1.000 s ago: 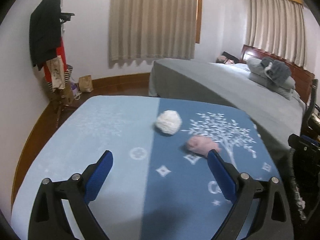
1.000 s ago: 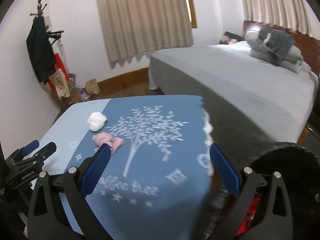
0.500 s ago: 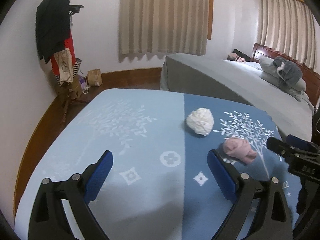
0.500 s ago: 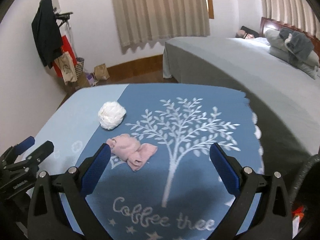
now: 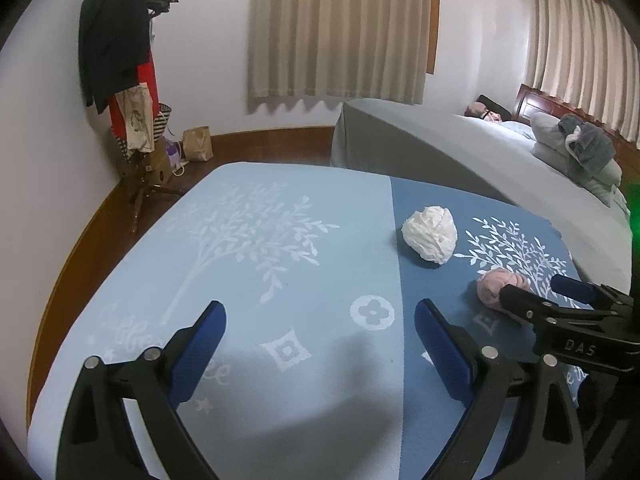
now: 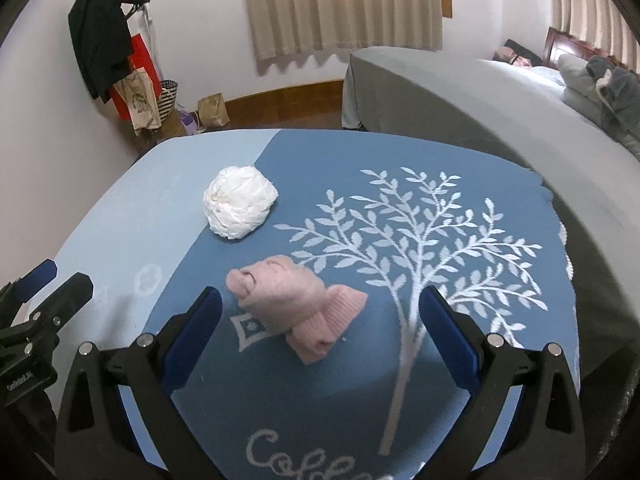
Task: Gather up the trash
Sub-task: 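Move the right gripper to the pink mask and grasp it, then grasp the white tissue ball with the left gripper while the right holds the pink mask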
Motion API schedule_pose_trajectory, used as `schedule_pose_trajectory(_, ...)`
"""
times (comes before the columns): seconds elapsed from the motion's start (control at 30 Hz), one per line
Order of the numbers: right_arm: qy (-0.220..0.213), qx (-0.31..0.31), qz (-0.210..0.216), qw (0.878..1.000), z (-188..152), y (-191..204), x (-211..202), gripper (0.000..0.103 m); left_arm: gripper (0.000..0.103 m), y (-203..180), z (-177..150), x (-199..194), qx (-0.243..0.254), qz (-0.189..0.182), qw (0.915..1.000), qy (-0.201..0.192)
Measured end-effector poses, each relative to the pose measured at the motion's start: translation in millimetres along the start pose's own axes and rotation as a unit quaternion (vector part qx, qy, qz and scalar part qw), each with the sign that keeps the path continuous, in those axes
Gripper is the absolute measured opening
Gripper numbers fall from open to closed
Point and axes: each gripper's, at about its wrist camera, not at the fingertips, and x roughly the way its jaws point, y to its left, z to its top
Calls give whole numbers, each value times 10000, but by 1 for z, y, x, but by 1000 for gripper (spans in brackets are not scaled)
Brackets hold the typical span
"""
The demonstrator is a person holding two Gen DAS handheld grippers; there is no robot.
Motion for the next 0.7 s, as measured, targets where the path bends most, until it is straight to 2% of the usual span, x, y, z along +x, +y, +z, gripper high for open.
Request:
schedule_pose_trajectory(0.1,142,-68,130,9998,2,3,7,73,93,0,0,2,-18,-1,10000,16)
schedule_pose_trajectory(0.17,193,-86,209,9996,3,5,10,68,93,-1,-1,3,-13,-8,10000,27)
schedule_pose_trajectory(0.23,187,-109,297,9993,3,7,9,56,93,-2,-1,3,-7,-15,10000,30)
schedule_pose_trajectory(0.33,177,-147,458,9987,3,9,7,44,93,-4,0,5,12,-33,10000,31)
schedule_pose_trajectory(0.47,129,-76,572,9983,3,5,2,39,93,-7,1,6,37,-66,10000,27)
schedule_pose_trajectory(0.7,-227,38,389,9990,16,-19,-15,39,93,-24,12,18,138,-208,9997,-7)
